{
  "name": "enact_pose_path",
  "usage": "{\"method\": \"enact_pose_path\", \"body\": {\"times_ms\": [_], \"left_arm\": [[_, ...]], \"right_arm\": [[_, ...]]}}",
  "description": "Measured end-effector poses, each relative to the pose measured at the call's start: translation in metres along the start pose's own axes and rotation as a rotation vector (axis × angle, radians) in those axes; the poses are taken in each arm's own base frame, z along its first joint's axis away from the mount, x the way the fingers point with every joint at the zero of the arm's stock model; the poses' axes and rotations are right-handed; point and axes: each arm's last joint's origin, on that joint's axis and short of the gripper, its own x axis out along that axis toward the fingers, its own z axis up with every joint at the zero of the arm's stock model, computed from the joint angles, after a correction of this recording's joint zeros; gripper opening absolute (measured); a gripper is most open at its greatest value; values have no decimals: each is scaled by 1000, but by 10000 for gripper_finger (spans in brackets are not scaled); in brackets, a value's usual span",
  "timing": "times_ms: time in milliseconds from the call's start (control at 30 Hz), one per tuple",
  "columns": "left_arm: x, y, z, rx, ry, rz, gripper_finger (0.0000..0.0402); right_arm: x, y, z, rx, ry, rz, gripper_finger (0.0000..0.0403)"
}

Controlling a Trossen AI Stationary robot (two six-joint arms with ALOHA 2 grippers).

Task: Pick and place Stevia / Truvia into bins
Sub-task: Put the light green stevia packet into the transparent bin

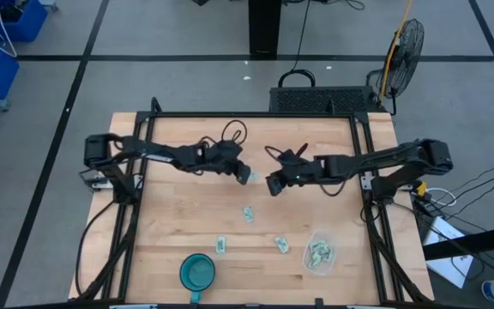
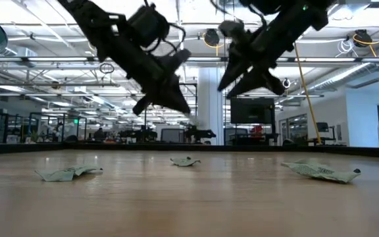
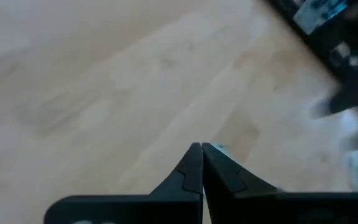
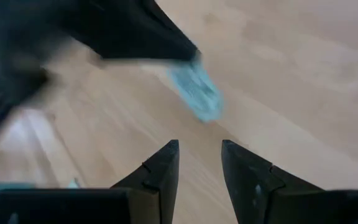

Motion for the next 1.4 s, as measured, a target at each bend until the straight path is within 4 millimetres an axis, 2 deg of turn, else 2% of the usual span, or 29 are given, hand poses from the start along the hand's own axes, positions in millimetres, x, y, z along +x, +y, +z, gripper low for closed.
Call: {"method": "enact_pose_path", "body": {"times_ms": [167, 333, 567, 767, 1100, 1233, 1400], "left_arm": [[-14, -10, 7, 8, -58, -14, 2], [-15, -12, 6, -14, -62, -29, 2], [-16, -15, 4, -9, -59, -38, 1], [-29, -20, 12, -7, -100, -61, 1], [-56, -27, 25, -8, -172, -104, 1], [-59, -28, 26, -11, -179, -110, 1], [-59, -31, 25, -13, -177, -132, 1]], "right_arm": [[24, 1, -1, 47, 19, 60, 116], [32, 10, 7, 72, -60, 182, 116], [34, 6, 6, 131, -20, 166, 116], [33, 6, 2, 142, 11, 146, 116], [31, 16, 11, 114, -82, 258, 116], [28, 23, 18, 119, -146, 339, 116], [28, 23, 18, 122, -147, 340, 116]]}}
